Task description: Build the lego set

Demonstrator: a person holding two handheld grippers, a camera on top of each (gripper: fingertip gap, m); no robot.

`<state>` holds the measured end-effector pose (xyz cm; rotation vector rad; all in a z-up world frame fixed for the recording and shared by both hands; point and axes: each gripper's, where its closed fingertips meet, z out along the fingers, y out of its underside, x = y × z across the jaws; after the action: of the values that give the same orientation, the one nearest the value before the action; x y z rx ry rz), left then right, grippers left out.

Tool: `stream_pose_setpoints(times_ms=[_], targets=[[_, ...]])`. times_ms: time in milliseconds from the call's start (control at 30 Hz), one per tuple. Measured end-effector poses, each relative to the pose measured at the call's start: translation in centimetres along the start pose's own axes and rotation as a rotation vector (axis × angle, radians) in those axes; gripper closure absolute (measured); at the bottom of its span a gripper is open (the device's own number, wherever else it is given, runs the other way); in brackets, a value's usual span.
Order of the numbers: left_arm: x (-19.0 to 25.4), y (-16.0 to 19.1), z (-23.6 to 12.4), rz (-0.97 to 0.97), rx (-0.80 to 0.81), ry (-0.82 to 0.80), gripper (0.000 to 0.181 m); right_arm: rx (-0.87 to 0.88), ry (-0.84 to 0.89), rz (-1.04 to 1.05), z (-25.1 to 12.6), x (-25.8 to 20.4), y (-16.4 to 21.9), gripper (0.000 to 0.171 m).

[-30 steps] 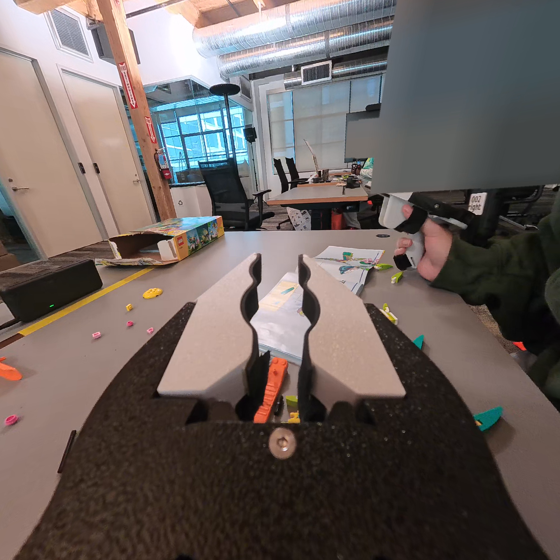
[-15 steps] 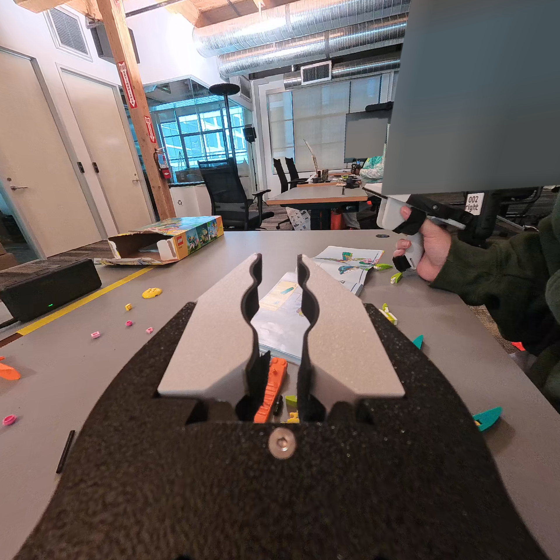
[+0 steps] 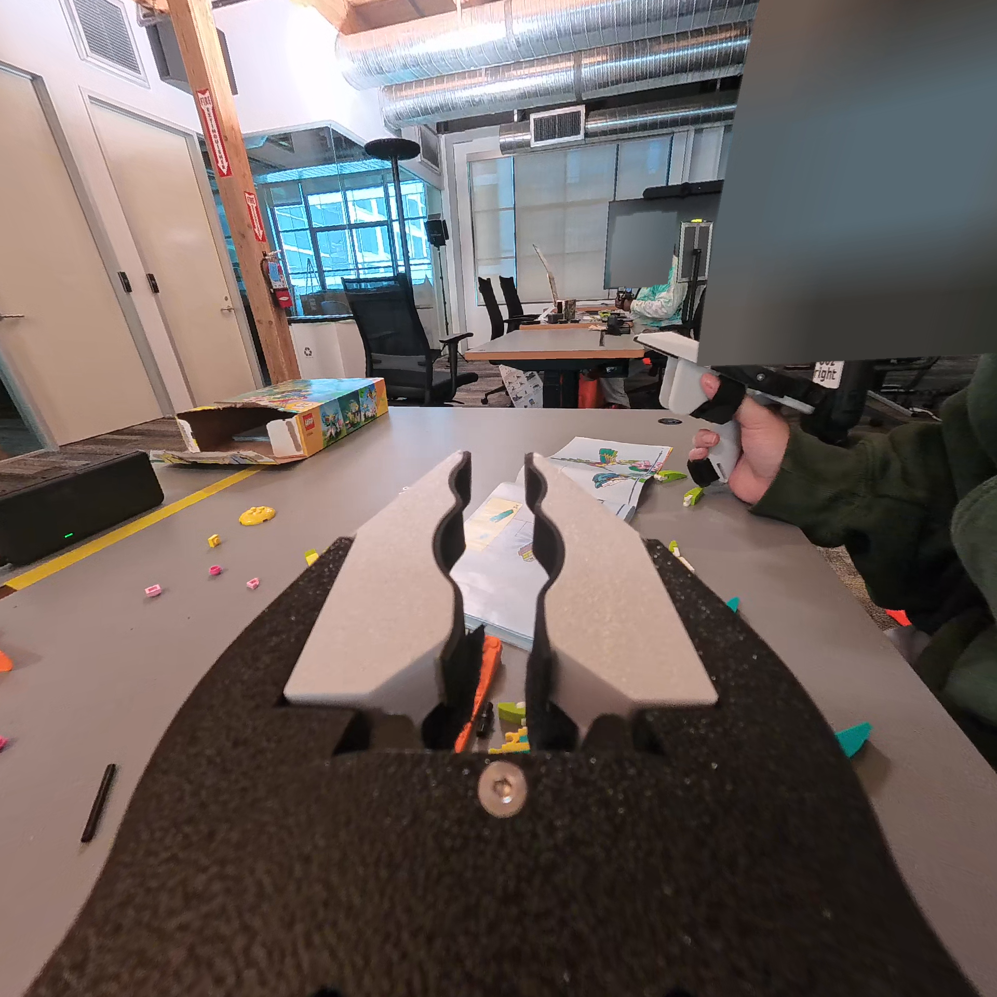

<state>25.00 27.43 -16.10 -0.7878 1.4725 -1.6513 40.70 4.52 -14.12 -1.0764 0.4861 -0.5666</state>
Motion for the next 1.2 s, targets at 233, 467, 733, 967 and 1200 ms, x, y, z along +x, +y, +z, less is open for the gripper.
stream_pose_setpoints(times_ms=[233, 467, 733, 967, 1200], targets=[[-0.01, 0.0, -0.01, 0.002, 0.002, -0.001, 0.165, -0.008, -0.008, 0.0, 0.06, -0.12, 0.17, 0.145], [-0.02, 0.01, 0.0, 0.001, 0.002, 0.0, 0.165, -0.013, -0.013, 0.004, 0.1, -0.15, 0.3, 0.145], [0.05, 0.09, 0.04, -0.002, -0.001, 0.005, 0.166, -0.021, -0.018, 0.002, 0.17, -0.22, 0.46, 0.145], [0.06, 0.13, 0.06, -0.003, -0.003, 0.006, 0.166, -0.019, -0.011, -0.004, 0.14, -0.15, 0.43, 0.145], [0.05, 0.04, 0.03, 0.001, 0.003, 0.005, 0.166, -0.017, -0.013, -0.011, 0.15, -0.23, 0.37, 0.145]])
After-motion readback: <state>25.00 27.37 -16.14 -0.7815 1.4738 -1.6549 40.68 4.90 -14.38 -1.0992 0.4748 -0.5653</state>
